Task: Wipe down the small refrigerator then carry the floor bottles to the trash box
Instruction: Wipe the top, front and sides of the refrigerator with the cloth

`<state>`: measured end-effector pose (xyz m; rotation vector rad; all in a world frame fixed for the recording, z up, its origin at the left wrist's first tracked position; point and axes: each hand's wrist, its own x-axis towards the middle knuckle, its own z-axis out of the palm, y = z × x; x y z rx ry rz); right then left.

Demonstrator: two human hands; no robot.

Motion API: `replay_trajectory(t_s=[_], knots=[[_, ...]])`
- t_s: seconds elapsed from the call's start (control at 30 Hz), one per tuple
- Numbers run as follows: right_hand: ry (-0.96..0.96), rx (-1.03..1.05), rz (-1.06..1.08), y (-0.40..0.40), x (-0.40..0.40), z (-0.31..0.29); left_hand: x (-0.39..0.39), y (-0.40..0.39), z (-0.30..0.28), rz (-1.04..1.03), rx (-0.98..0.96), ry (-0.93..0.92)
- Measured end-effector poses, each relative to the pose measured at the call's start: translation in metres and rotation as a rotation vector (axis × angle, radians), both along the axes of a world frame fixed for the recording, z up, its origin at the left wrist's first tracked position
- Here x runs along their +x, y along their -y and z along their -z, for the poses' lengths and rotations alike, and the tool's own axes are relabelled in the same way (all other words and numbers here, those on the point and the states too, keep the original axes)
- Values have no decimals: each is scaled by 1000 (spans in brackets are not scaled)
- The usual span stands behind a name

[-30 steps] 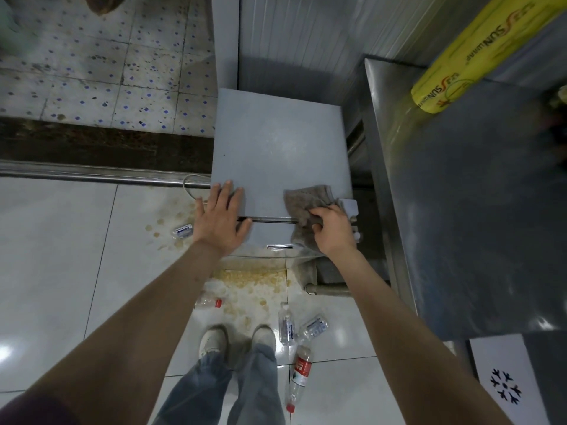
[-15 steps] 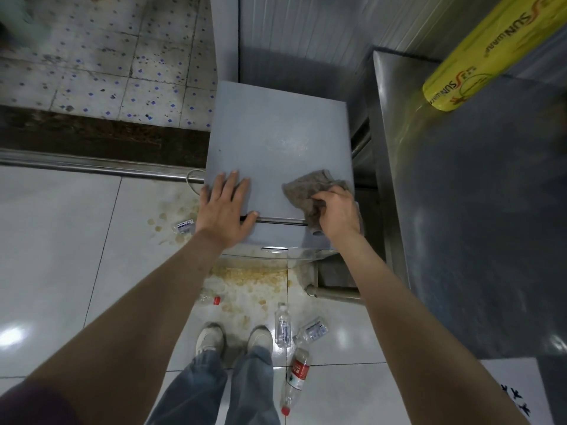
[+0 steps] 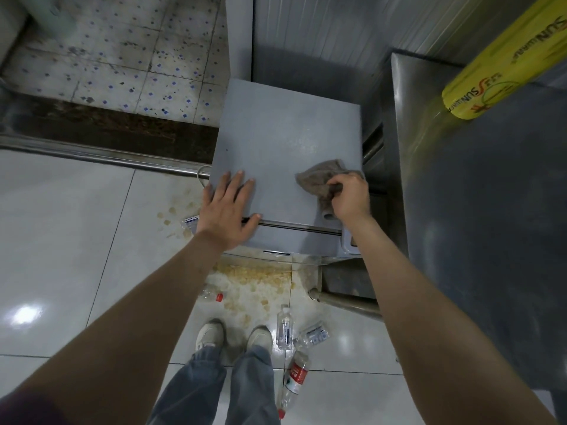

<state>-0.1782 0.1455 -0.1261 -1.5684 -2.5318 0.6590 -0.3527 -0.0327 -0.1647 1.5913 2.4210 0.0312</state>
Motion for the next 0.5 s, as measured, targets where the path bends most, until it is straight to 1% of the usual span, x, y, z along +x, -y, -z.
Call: replay_trajectory(t_s=[0.27,0.4,0.5], knots=[[35,-84,-86,14,3,-13,11,13,-9,-80,-2,46],[87,-53,-144,29,6,-23,15,28,-11,-87,-8,32],[116,-24,-149,53,13,-25,16,36,-13,-81,-39,30]])
